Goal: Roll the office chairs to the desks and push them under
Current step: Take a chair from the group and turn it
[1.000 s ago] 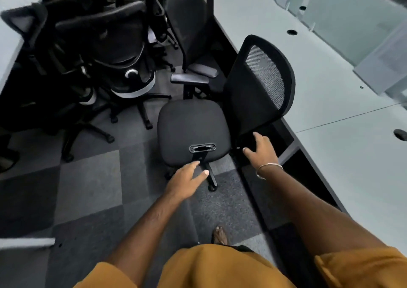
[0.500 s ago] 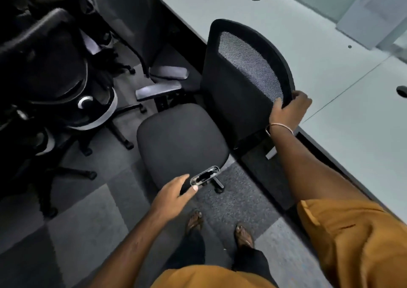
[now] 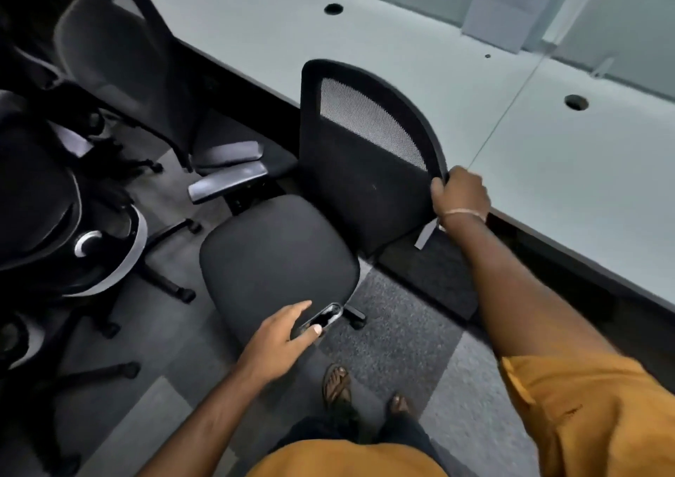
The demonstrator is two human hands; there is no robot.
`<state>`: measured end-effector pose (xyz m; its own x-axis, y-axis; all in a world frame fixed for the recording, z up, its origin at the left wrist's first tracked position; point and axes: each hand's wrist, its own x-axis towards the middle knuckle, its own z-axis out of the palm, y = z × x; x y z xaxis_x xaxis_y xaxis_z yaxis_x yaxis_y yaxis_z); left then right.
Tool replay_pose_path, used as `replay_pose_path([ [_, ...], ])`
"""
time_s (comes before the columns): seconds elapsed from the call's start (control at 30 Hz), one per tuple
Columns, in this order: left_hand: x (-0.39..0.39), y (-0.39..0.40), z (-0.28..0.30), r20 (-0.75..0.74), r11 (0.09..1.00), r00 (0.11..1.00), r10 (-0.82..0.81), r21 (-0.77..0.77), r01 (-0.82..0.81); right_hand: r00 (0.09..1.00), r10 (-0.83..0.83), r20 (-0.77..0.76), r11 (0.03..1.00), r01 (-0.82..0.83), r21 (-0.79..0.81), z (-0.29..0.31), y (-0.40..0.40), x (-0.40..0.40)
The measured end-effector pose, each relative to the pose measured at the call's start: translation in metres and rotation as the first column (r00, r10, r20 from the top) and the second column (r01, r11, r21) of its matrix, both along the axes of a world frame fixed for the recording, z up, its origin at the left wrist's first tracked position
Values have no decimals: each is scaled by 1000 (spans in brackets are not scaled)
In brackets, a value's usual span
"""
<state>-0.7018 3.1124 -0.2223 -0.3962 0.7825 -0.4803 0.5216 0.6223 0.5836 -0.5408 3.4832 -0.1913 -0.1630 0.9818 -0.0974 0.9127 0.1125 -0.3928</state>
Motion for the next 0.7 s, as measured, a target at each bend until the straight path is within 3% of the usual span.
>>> replay_pose_path([
  [0.17, 25, 29, 13, -14, 994, 997, -71, 87, 72, 996, -23, -83, 999, 21, -31, -11, -93, 50],
  [0.3, 57, 49, 26, 68, 992, 998, -17, 123, 9, 980, -59, -190, 986, 27, -167, -14, -179, 75],
  [0.4, 84, 54, 33, 130, 980, 990, 46, 187, -70, 945, 94, -313, 952, -177, -249, -17, -232, 102],
  [0.5, 105, 47, 38, 180, 980, 981, 67, 175, -99, 901, 351, -254, 895, -403, -192, -19, -252, 139],
  [0.57, 117, 38, 40, 102, 992, 995, 6, 126, -19, 879, 422, -224, 888, -450, -95, -16, -245, 160],
  [0.7, 137, 28, 45, -251, 977, 949, -191, -139, 160, 834, 524, -171, 850, -501, 163, 0, -218, 173],
])
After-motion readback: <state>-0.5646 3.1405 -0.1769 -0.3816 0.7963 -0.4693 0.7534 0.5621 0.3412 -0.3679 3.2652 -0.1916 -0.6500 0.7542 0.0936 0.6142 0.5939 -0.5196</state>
